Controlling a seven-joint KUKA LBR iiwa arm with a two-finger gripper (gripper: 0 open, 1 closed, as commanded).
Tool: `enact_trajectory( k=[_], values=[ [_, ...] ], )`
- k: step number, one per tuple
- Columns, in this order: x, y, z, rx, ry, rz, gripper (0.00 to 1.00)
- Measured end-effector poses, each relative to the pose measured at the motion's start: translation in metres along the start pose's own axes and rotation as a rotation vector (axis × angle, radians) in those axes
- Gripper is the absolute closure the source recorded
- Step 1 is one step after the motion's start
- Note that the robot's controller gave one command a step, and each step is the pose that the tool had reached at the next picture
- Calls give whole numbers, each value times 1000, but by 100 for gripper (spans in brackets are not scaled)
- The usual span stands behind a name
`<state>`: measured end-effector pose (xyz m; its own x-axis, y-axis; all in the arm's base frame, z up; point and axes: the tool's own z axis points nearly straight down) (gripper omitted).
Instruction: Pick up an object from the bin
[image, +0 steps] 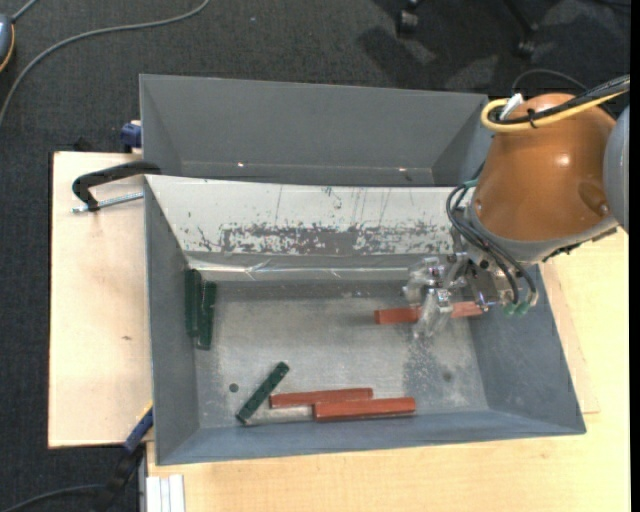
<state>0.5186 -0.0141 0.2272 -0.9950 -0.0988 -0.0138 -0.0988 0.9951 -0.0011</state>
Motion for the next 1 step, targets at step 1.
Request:
enact_trajectory(
  k=[1],
  values=[
    [-18,61,-137,-2,-3,-105,100]
  ],
)
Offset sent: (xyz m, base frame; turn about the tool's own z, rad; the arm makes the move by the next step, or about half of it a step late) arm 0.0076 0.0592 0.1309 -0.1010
